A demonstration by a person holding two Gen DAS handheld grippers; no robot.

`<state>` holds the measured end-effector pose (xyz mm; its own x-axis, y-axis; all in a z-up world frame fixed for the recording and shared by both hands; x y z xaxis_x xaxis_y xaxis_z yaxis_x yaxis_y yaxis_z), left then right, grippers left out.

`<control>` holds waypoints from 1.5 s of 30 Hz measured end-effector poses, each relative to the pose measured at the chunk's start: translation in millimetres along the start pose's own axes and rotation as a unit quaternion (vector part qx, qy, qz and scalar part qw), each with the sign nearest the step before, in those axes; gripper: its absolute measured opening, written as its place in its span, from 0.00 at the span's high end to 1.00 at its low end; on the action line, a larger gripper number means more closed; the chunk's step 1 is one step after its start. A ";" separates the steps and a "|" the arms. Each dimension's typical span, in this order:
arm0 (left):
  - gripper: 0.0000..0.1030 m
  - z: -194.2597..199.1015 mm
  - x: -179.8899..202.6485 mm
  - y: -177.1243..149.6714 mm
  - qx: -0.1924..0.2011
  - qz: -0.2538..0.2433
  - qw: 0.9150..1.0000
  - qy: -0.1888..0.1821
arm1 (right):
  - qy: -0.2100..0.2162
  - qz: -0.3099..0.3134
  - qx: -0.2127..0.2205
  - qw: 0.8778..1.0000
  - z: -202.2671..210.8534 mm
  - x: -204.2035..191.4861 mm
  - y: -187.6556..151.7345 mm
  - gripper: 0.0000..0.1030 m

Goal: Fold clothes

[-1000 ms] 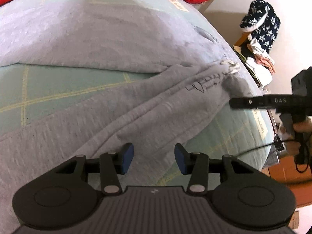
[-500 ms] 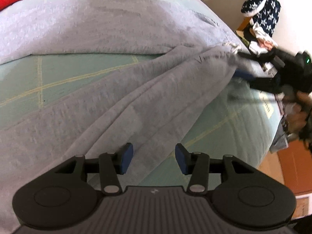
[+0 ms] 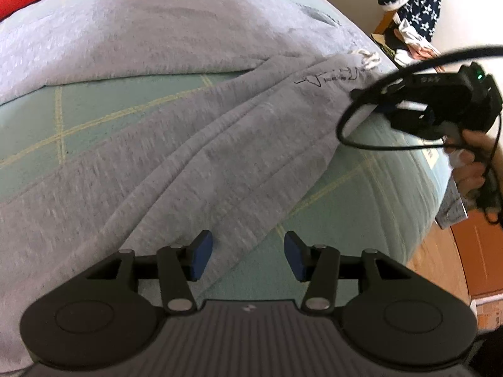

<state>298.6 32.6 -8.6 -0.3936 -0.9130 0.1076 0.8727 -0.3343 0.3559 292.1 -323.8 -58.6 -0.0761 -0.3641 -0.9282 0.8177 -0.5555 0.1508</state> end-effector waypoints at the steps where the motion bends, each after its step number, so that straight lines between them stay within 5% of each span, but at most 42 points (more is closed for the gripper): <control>1: 0.50 1.8 1.5 -1.2 -0.003 -0.006 1.000 -0.001 | -0.001 0.005 -0.002 1.000 6.3 -5.8 0.1 0.92; 9: 0.50 16.8 16.9 -24.0 -0.036 -0.044 0.998 -0.019 | -0.063 0.022 -0.082 0.994 42.7 -42.1 -16.4 0.93; 17: 0.49 18.4 13.8 -60.9 -0.087 -0.013 0.996 -0.029 | -0.179 -0.016 -0.153 0.972 64.9 -6.4 -41.7 0.91; 22: 0.49 25.8 -9.9 -74.6 -0.091 0.070 0.993 -0.009 | -0.218 0.041 -0.196 0.955 52.5 -10.8 -51.5 0.83; 25: 0.49 36.9 -37.1 -88.8 -0.085 0.172 0.981 0.008 | -0.228 0.103 -0.237 0.939 46.2 -27.6 -59.4 0.80; 28: 0.42 46.9 -69.8 -111.0 -0.069 0.301 0.950 0.034 | -0.221 0.135 -0.264 0.929 42.7 -40.3 -65.1 0.79; 31: 0.42 57.4 -100.3 -134.0 -0.048 0.419 0.906 0.039 | -0.212 0.158 -0.278 0.923 36.1 -51.1 -67.8 0.78; 39: 0.46 80.0 -169.1 -200.5 0.048 0.642 0.762 0.071 | -0.182 0.208 -0.303 0.912 -1.3 -84.2 -74.5 0.77; 41: 0.50 86.9 -185.7 -216.3 0.075 0.662 0.739 0.097 | -0.176 0.220 -0.309 0.908 -10.6 -91.5 -75.7 0.77; 45: 0.53 81.9 -210.4 -236.5 0.094 0.685 0.713 0.118 | -0.165 0.234 -0.321 0.902 -19.6 -98.2 -72.0 0.77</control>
<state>151.4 322.8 -39.4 0.8696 -0.3740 0.3223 0.3289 0.9257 0.1867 251.9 -233.3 15.1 0.2849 -0.7088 -0.6454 0.9583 0.2272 0.1735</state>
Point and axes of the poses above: each gripper's, at about its wrist camera, not at the fingertips, and z roughly against the way its jaws point, x to its right, y to its top, the point moved 1 cm from there along -z, roughly the way its jaws point, and after that the axes turned 13 degrees about y, right-handed, at the moved point
